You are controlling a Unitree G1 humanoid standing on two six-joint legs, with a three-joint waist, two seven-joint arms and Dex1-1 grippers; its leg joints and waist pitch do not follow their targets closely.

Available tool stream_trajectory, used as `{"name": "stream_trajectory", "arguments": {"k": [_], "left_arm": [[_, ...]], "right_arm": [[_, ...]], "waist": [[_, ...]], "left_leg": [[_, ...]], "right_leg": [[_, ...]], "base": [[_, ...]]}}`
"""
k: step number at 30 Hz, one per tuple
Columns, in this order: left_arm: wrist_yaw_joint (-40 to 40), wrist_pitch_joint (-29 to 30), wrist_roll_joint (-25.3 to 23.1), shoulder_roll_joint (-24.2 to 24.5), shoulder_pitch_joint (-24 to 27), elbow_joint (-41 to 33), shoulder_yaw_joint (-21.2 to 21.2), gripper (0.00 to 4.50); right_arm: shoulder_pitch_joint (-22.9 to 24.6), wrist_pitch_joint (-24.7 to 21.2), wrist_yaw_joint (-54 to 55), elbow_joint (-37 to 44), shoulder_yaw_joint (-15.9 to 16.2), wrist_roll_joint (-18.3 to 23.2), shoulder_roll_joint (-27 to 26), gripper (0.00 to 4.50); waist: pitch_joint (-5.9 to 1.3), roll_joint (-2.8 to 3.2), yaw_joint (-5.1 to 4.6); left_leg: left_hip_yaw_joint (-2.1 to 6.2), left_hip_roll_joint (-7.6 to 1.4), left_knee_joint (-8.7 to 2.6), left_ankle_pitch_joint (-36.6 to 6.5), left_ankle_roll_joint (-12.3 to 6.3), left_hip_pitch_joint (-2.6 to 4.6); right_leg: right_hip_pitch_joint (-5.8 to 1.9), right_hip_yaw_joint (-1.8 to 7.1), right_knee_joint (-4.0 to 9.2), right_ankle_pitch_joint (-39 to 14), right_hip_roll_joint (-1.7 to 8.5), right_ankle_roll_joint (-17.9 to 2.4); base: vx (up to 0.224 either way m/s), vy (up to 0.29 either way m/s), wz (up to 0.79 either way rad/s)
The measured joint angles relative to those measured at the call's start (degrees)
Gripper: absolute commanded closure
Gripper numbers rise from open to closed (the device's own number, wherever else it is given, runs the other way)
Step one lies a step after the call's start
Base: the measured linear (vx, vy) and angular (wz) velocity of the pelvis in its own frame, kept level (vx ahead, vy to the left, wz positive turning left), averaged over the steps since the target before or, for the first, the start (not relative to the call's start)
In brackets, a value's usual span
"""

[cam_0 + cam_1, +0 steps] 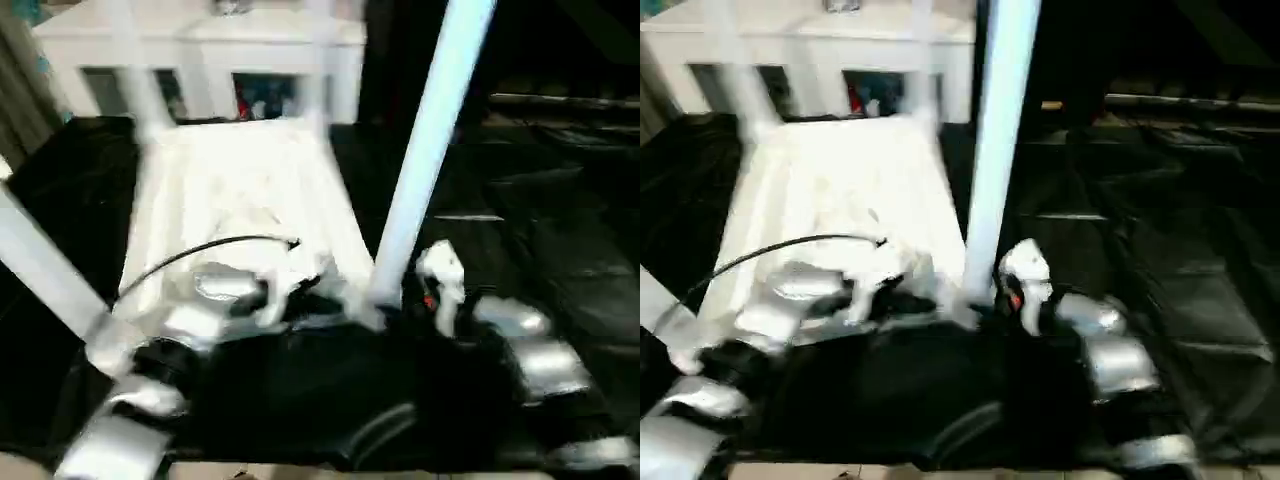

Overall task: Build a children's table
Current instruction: Rotate leg to tighten

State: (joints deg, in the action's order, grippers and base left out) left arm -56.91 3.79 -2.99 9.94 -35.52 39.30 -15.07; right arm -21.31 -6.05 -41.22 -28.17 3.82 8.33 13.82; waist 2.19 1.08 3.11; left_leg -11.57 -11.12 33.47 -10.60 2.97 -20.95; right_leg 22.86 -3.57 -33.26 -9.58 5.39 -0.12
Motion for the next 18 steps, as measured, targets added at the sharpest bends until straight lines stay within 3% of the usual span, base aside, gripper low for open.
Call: {"name": "stream_trajectory", "arguments": {"k": [6, 12, 15, 18], "left_arm": [[12.1, 2.8, -3.2, -6.0, -0.5, 0.8, 0.1, 4.50], [17.1, 2.6, -4.9, -8.5, -0.9, 2.2, -0.4, 4.50], [16.5, 1.9, -5.0, -7.9, -0.9, 2.0, -0.6, 4.50], [16.2, 1.3, -4.9, -7.3, -0.8, 1.9, -0.5, 4.50]], "right_arm": [[-0.5, -0.1, 16.2, -1.0, -2.2, -3.1, -6.0, 1.83], [-1.5, 0.2, 21.7, -2.5, -3.3, -4.5, -8.1, 1.83], [-1.2, 0.7, 21.6, -2.4, -3.8, -4.0, -8.7, 1.11], [-1.1, 1.2, 20.9, -2.2, -4.0, -3.2, -9.2, 0.93]], "waist": [[-0.16, 0.14, -0.53], [-0.34, 0.38, -0.82], [-0.34, 0.38, -0.90], [-0.35, 0.41, -0.96]], "left_leg": [[0.11, 0.12, -0.03, 0.0, 0.00, 0.09], [0.19, 0.20, -0.05, 0.0, -0.01, 0.08], [0.24, 0.20, -0.13, 0.0, -0.01, 0.03], [0.25, 0.20, -0.22, 0.0, -0.01, 0.03]], "right_leg": [[-0.18, 0.05, 0.17, -0.2, 0.01, 0.3], [-0.21, 0.07, 0.22, -0.2, 0.03, 0.4], [-0.17, 0.03, 0.23, -0.2, 0.02, 0.4], [-0.14, 0.00, 0.22, -0.2, 0.02, 0.4]], "base": [[0.000, 0.000, 0.00], [0.000, 0.000, 0.00], [0.000, 0.000, 0.00], [0.000, 0.000, 0.00]]}}
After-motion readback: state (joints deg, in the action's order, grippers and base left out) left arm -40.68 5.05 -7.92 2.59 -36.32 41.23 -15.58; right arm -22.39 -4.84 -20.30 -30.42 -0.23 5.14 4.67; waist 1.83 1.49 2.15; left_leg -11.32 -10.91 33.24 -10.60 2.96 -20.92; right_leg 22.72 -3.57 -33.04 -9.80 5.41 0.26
